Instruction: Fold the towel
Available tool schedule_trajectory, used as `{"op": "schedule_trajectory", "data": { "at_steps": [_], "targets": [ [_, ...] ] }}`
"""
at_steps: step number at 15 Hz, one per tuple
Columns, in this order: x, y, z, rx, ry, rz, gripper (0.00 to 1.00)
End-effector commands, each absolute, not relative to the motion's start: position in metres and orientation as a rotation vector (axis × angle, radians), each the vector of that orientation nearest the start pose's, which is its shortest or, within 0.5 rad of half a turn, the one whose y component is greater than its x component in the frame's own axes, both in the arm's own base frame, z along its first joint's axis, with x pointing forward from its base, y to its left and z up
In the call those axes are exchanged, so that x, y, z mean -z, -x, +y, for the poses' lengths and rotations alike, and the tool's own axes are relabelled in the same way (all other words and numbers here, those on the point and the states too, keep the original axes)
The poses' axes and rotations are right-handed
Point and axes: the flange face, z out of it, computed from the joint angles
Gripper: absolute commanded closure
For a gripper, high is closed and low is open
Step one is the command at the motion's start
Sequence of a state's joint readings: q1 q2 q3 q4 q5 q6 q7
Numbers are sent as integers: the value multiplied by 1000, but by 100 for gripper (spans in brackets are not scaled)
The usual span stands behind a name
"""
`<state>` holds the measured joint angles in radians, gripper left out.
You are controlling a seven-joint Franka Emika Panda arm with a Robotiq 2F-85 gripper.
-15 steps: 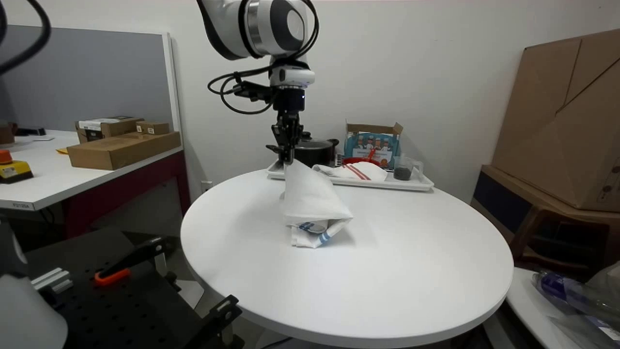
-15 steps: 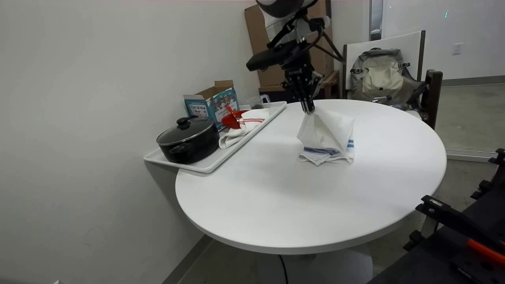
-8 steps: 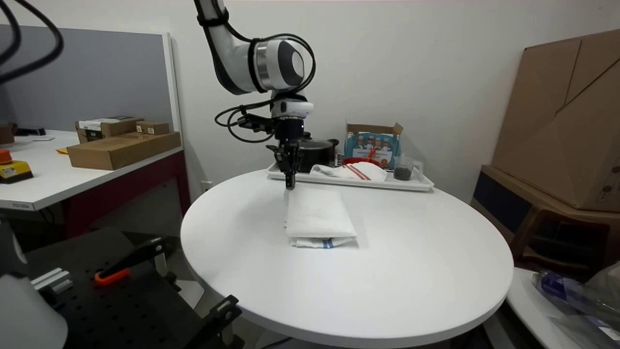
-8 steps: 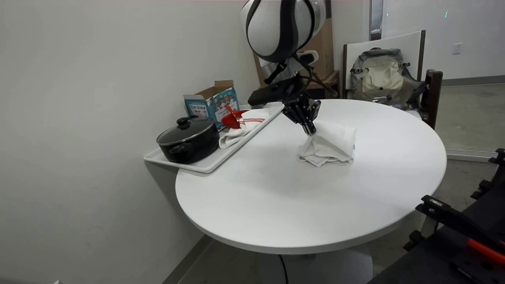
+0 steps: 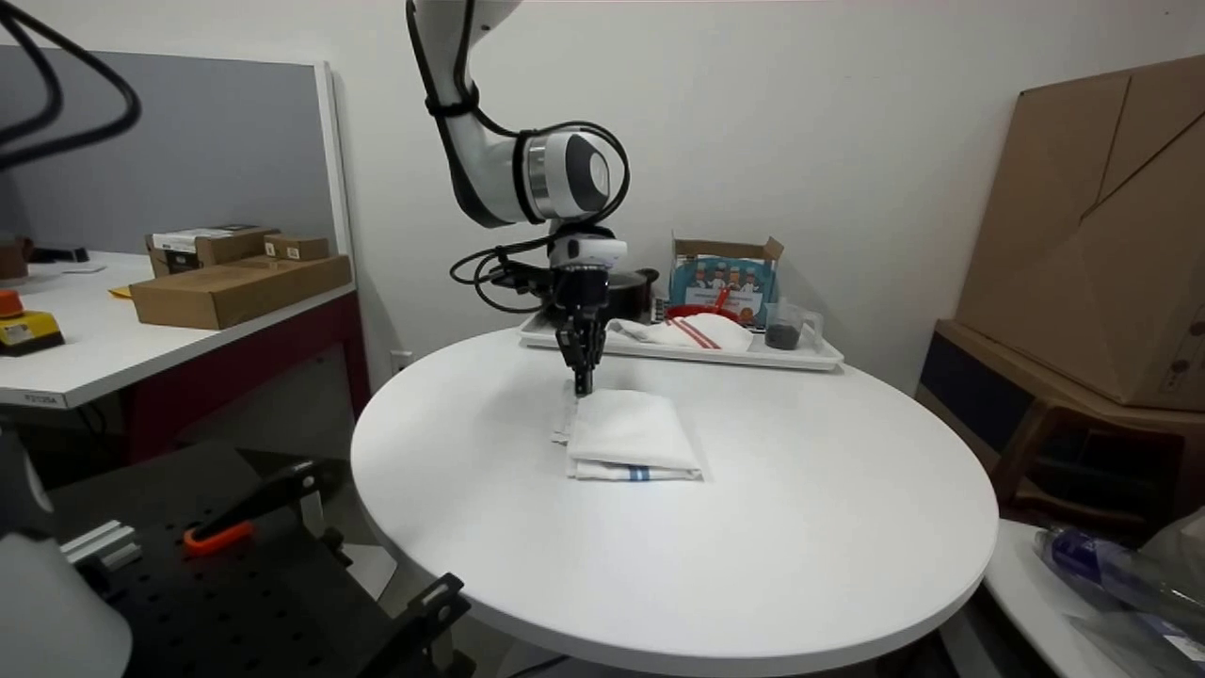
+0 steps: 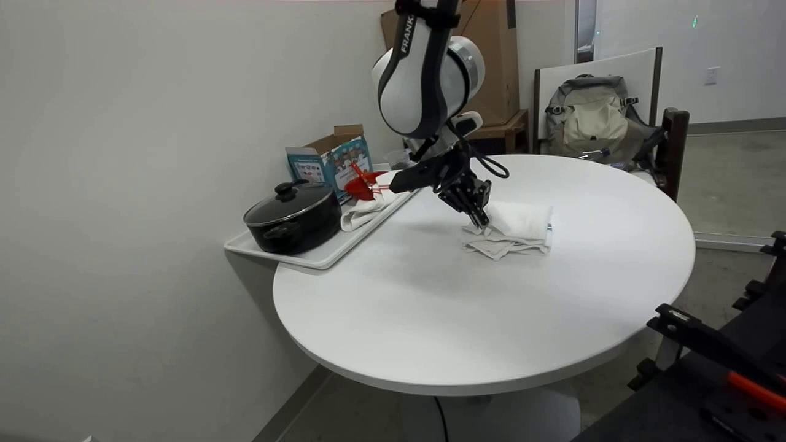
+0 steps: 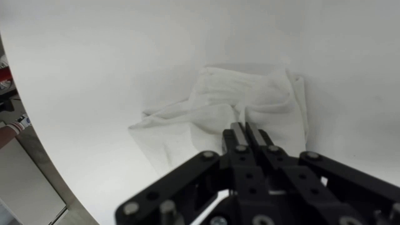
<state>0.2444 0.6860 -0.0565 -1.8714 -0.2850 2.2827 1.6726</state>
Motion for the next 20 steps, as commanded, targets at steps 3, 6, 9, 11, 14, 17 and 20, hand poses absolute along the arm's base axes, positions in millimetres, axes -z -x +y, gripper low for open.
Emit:
{"op": "schedule_trajectory", "data": {
  "at_steps": [3, 6, 9, 11, 14, 17, 20],
  "targets": [
    [-101, -614, 124, 56, 2899, 2020, 69],
    [-102, -615, 131, 71, 2905, 1995, 60],
    [-119, -606, 138, 45, 2915, 1893, 38],
    [-140, -596, 141, 55, 2891, 1837, 23],
    [-178, -573, 134, 77, 2881, 1744, 2],
    [-218, -542, 111, 104, 2916, 1700, 0],
    [-250, -507, 83, 28, 3115, 1458, 0]
  ]
}}
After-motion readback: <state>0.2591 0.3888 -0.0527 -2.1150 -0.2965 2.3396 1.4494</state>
